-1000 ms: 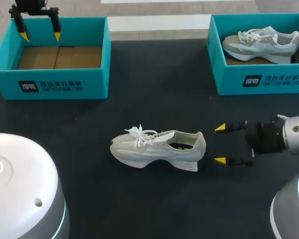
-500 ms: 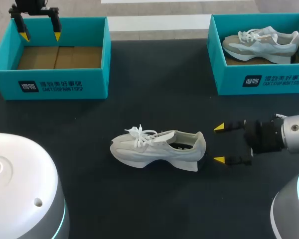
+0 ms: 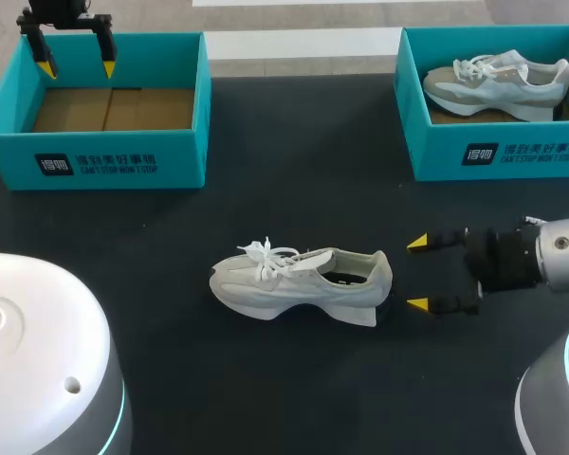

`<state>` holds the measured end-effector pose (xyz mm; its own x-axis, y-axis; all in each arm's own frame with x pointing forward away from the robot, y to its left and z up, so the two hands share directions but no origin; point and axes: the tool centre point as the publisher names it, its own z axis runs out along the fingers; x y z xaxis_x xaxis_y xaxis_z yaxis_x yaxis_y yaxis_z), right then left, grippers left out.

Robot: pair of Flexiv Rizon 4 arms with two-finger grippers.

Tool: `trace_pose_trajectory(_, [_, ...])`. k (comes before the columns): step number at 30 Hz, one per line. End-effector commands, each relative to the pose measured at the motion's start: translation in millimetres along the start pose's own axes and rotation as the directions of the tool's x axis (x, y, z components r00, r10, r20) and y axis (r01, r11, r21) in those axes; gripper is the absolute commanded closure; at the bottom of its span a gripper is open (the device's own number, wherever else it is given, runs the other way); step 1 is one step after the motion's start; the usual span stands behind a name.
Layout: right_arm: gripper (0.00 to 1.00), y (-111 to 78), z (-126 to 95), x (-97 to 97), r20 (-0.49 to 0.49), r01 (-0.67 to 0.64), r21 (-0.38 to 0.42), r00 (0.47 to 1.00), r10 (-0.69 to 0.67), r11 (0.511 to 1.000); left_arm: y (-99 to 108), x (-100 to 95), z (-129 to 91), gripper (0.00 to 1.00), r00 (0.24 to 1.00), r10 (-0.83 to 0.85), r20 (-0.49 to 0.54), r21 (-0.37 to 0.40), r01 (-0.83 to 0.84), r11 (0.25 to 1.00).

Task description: Take the shoe out of the shoebox, open the shoe tongue, remove and reinsert the insole, then place the shoe into the shoebox

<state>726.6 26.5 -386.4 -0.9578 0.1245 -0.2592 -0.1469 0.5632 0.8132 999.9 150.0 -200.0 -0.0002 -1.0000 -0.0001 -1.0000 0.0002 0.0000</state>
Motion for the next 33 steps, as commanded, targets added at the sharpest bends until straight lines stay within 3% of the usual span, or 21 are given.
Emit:
trace_pose_trajectory(1, [0.00, 1.0, 0.2, 0.6, 0.002, 0.000, 0.004, 1.000, 0.000, 1.000, -0.1, 0.0, 0.0, 0.00, 1.000, 0.000, 0.000, 0.000, 0.000, 1.000])
trace_pose_trajectory(11, [0.00, 1.6, 5.4, 1.4, 0.019, -0.011, 0.006, 1.000, 0.011, 1.000, -0.1, 0.0, 0.0, 0.00, 1.000, 0.000, 0.000, 0.000, 0.000, 1.000])
trace_pose_trajectory(33, [0.00, 26.5, 55.6, 9.4, -0.015, -0.017, -0.040, 1.000, 0.016, 0.999, -0.1, 0.0, 0.0, 0.00, 1.000, 0.000, 0.000, 0.000, 0.000, 1.000])
